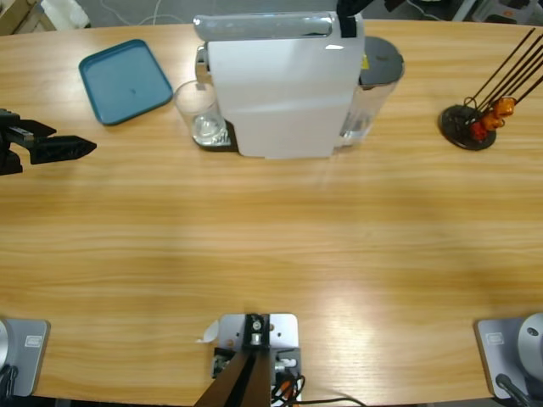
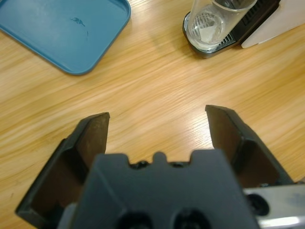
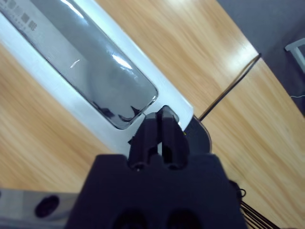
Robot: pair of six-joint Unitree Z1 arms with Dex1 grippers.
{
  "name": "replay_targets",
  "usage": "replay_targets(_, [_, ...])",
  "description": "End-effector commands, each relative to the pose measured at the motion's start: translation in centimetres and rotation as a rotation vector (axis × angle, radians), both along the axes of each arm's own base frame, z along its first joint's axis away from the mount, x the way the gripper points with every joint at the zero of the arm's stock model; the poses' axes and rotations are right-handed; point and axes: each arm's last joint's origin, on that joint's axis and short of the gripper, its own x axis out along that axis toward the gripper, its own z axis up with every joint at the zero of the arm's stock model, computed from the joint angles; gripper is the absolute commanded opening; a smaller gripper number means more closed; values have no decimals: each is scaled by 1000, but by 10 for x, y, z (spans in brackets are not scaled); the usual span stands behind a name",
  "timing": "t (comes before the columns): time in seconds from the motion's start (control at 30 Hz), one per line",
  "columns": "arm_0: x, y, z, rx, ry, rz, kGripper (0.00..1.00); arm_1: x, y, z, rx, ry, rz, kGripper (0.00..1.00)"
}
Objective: Pour coffee
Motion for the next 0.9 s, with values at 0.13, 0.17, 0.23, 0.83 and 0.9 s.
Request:
replay_targets(0.13, [3, 0, -12, 18, 45, 12, 876, -18, -21, 42, -64, -181, -54, 0])
replay_targets(0.17, [3, 0, -13, 19, 46, 12, 877, -19, -22, 44, -62, -184, -55, 0])
replay_targets(0.23, [3, -1, -13, 19, 47, 12, 876, -20, -22, 42, -67, -176, -53, 0])
replay_targets(0.83, [4, -1, -13, 20, 47, 12, 877, -2, 15, -12, -52, 26, 28, 0])
replay_targets(0.9, [4, -1, -13, 20, 47, 12, 876, -1, 15, -16, -56, 38, 30, 0])
